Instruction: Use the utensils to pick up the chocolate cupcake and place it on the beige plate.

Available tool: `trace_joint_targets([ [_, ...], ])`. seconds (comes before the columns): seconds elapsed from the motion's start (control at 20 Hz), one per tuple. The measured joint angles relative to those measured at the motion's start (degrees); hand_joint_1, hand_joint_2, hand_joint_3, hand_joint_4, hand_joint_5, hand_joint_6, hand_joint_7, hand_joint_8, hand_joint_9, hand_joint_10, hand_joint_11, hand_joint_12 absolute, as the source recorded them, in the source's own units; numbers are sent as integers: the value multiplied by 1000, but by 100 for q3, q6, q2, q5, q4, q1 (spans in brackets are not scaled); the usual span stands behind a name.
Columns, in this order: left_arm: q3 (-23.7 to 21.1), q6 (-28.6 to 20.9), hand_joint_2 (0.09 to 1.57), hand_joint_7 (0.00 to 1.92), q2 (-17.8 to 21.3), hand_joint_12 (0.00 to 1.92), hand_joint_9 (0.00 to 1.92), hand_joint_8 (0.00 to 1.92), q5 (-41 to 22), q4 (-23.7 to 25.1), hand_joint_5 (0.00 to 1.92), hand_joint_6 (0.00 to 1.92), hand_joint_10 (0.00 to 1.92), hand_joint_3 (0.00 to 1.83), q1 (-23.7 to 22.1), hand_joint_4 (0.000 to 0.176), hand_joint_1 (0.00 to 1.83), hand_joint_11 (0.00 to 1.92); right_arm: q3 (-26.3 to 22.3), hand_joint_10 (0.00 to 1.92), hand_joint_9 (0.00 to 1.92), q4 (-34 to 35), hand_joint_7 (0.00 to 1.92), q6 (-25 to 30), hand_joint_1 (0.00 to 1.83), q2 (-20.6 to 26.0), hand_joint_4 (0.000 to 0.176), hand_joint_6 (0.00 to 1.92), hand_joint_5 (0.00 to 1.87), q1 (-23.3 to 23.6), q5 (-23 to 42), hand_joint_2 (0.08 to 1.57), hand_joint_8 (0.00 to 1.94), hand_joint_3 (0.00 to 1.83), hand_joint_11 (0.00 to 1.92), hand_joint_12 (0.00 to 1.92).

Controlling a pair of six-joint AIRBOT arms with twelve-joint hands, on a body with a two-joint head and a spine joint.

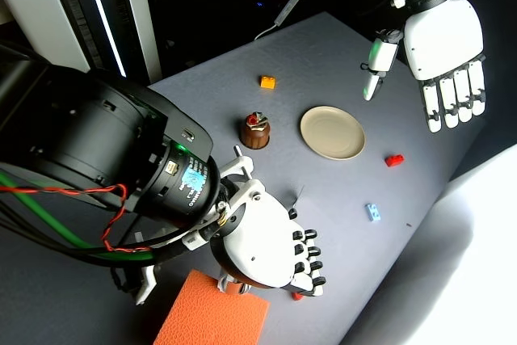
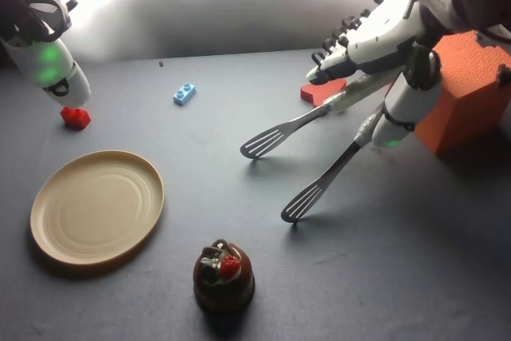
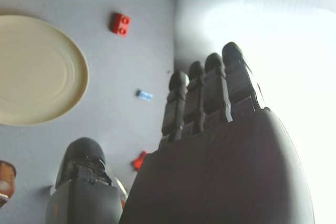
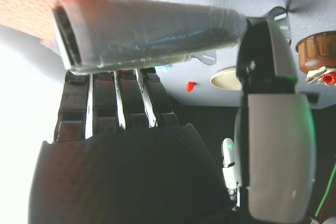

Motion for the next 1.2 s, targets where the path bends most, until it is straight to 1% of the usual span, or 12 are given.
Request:
trace_joint_targets([
  [0.15,-2,2,1098,43,0,56,4,1,0,0,98,1,1,2,0,0,30,6,72,0,0,-31,0,0,658,-59,0,0,0,-50,20,1005,0,0,0,0],
  [0.35,0,2,1095,27,0,15,0,1,-2,-4,79,0,0,0,0,0,13,6,107,0,0,-52,0,-2,645,-107,0,0,0,-103,116,1017,0,1,0,0],
  [0.45,0,7,1088,47,0,24,12,8,2,0,99,8,5,0,0,0,46,23,107,0,0,-61,0,0,718,-149,0,0,0,-151,120,1028,0,6,0,0],
  [0.55,-2,7,1087,66,0,32,25,13,-4,-2,116,13,9,0,0,0,57,34,107,0,0,-48,0,0,713,-168,0,0,0,-199,114,1054,0,17,0,0],
  [0.6,-2,7,1086,65,0,35,26,9,-2,-4,115,10,7,0,0,0,74,28,107,0,0,-42,0,0,796,-179,0,0,0,-216,125,1087,0,30,0,0],
  [0.75,-2,7,1089,63,-2,40,21,5,0,-2,130,11,3,0,0,0,53,21,107,0,0,-42,0,22,774,-179,0,0,0,-247,181,1122,0,39,0,0],
  [0.8,0,7,1086,63,0,41,17,4,0,-2,132,9,3,0,0,0,69,7,107,0,0,-44,0,44,805,-195,0,0,0,-258,188,1094,0,19,0,0],
  [0.95,0,9,1089,62,-2,50,18,2,-4,-4,122,2,3,0,0,0,60,6,122,0,0,-20,0,59,827,-229,0,0,0,-323,256,1095,0,15,4,2],
  [1.0,0,9,1089,73,-2,103,32,0,-2,-7,126,0,0,0,0,0,57,0,131,0,0,-17,0,61,850,-240,0,0,0,-334,262,1116,0,24,0,0],
  [1.05,0,9,1094,58,-2,82,19,0,0,-4,106,0,0,1,0,0,41,0,157,0,0,-15,0,61,863,-256,0,0,0,-352,286,1108,0,18,3,1],
  [1.15,0,9,1094,49,-2,74,16,1,0,-2,72,0,3,1,0,0,25,0,168,0,0,-4,0,76,832,-273,0,0,0,-365,315,1185,0,49,0,0],
  [1.2,0,9,1090,60,-2,99,26,3,-2,-4,81,2,4,0,0,0,37,0,177,0,0,0,0,81,800,-273,0,0,0,-389,334,1190,0,47,0,0],
])
